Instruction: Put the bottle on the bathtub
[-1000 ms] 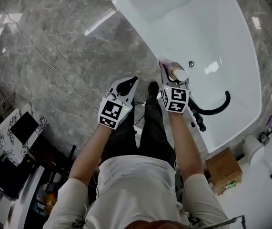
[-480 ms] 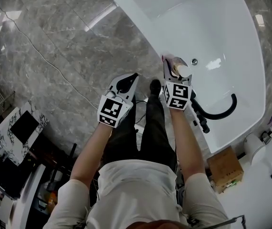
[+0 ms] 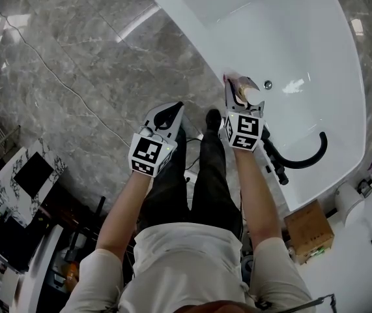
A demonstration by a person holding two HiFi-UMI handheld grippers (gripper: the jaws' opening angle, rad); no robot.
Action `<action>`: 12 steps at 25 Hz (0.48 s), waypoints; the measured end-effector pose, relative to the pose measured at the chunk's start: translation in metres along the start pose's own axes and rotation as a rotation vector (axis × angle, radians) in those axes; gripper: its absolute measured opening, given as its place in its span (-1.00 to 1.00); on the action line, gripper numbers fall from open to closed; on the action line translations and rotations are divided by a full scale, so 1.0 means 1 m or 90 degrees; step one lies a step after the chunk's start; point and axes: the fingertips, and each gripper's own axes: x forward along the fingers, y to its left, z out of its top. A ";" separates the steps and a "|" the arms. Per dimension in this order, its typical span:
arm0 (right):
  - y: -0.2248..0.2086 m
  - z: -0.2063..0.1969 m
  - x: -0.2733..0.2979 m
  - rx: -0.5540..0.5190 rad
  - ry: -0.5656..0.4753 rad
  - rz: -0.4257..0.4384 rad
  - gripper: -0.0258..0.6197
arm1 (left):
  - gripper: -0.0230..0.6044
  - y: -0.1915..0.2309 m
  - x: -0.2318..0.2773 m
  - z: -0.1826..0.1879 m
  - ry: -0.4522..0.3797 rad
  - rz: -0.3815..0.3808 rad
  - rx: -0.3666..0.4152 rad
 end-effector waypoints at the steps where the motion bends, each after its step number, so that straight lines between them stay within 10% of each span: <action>1: 0.001 0.001 0.001 -0.003 -0.002 0.000 -0.18 | -0.90 0.000 0.001 -0.002 0.003 0.000 -0.001; 12: 0.008 -0.004 0.000 -0.024 -0.017 -0.009 -0.15 | -0.90 -0.006 0.004 -0.016 0.016 -0.006 -0.011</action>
